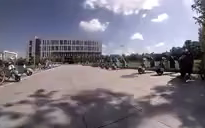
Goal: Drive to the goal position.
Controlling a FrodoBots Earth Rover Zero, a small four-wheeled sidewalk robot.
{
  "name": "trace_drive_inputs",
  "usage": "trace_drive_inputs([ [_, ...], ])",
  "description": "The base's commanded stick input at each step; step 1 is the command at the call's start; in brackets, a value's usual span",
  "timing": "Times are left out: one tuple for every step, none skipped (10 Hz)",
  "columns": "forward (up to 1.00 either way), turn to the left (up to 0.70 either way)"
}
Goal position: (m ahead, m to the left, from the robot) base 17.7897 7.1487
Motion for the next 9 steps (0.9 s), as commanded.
trace_drive_inputs([
  [0.70,0.00],
  [0.70,0.00],
  [0.70,0.00],
  [0.70,0.00],
  [0.70,0.00],
  [0.70,0.00],
  [0.70,0.00],
  [0.70,0.00],
  [0.70,0.00],
])
